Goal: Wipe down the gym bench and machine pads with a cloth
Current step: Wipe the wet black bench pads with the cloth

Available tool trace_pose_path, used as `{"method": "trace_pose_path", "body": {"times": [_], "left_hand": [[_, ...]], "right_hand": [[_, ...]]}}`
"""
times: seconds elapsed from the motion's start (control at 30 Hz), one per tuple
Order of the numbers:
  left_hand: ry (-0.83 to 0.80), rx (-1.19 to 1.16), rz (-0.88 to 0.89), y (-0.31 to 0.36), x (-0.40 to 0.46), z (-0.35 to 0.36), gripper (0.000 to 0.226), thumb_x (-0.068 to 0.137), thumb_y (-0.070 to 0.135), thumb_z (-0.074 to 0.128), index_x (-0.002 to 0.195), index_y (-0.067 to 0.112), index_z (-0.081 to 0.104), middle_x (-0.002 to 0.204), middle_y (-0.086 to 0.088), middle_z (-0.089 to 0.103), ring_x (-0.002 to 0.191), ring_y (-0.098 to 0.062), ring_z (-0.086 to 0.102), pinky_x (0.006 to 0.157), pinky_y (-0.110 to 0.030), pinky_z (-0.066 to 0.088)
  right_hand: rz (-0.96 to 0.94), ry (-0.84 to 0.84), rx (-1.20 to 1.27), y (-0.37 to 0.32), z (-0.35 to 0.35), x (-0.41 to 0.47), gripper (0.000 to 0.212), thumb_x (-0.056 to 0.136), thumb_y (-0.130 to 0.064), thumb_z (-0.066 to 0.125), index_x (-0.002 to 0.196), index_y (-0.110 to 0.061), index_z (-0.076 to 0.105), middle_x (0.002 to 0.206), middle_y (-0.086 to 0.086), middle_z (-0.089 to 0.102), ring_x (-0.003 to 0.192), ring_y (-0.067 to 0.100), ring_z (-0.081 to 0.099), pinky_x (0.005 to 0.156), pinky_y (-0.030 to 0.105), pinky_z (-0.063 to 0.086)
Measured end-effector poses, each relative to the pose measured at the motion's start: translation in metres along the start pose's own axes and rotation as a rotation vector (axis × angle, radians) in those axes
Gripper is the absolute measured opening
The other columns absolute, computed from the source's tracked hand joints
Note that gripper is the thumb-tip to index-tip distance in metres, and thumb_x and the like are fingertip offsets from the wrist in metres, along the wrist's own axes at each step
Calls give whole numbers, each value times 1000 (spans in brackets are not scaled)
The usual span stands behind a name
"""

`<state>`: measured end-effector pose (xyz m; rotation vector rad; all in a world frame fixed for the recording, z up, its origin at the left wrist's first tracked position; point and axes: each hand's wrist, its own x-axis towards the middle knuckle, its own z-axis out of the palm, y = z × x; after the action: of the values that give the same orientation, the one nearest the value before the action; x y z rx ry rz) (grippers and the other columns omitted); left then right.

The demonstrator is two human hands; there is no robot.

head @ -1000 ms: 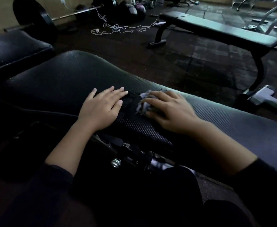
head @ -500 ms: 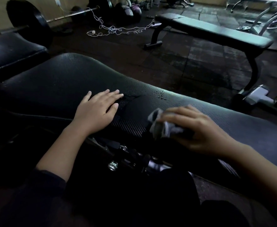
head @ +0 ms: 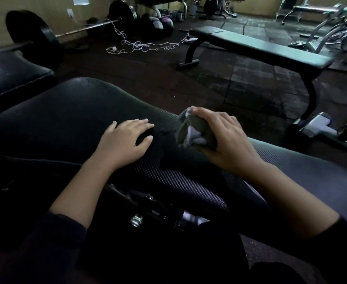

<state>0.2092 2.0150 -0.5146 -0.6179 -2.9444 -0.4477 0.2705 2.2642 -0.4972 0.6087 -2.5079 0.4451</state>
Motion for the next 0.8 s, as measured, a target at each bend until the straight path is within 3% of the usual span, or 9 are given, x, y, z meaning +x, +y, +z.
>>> {"method": "trace_pose_path", "body": {"times": [0.13,0.23,0.33,0.47,0.53,0.6,0.63,0.7,0.8], "left_hand": [[-9,3,17,-4,8,0,49,97,53,33,143,37,40,153,19,31,144,-3,20,120,-46,9],[-31,-1,1,-7,12,1,49,99,53,31,145,39,35,155,20,26,145,-1,14,120,-46,4],[-62,-8,-25,-8,11,4,50,100,49,28,149,40,26,158,22,16,145,3,5,120,-43,-4],[-73,0,-41,-8,12,6,50,100,46,23,150,42,20,158,23,10,145,4,0,119,-42,-7],[-77,5,-49,-8,13,6,50,100,45,22,150,43,19,159,23,9,145,3,-1,119,-42,-8],[-77,11,-50,-8,12,6,50,100,46,21,150,43,19,159,22,8,145,3,-2,119,-42,-8],[-73,15,-48,-8,11,6,51,100,47,21,150,43,18,159,22,8,145,2,-2,119,-42,-8],[-63,15,-46,-8,11,6,50,100,47,21,150,43,19,159,22,8,146,2,-1,119,-42,-8],[-69,28,-49,-6,13,7,50,101,47,21,150,44,17,159,22,7,146,1,-2,119,-43,-8]], "right_hand": [[-39,-76,91,0,10,11,60,83,-43,53,136,-15,49,141,-1,49,122,18,48,98,32,37],[-68,-242,-1,2,15,16,63,78,-54,50,136,-30,51,137,-2,49,125,20,45,100,37,34],[45,-440,55,0,13,17,66,74,-75,42,135,-51,44,141,-16,43,134,8,36,109,37,27],[308,-405,270,-16,9,24,51,79,-79,29,115,-57,59,115,-25,52,118,4,46,105,44,35],[338,-423,113,-28,8,23,47,83,-67,25,118,-59,55,118,-25,49,126,9,39,111,54,25],[335,-431,-120,-39,7,17,57,82,-59,11,129,-57,42,137,-13,38,142,21,18,112,66,5],[368,-445,-194,-44,4,14,60,81,-59,7,134,-55,36,145,-6,30,145,27,8,109,70,1],[475,-494,-177,-52,5,9,55,86,-62,12,138,-56,28,148,-1,23,145,32,4,108,73,8],[443,-417,-145,-51,14,4,52,84,-70,26,130,-55,45,134,2,43,135,37,30,103,65,30]]}}
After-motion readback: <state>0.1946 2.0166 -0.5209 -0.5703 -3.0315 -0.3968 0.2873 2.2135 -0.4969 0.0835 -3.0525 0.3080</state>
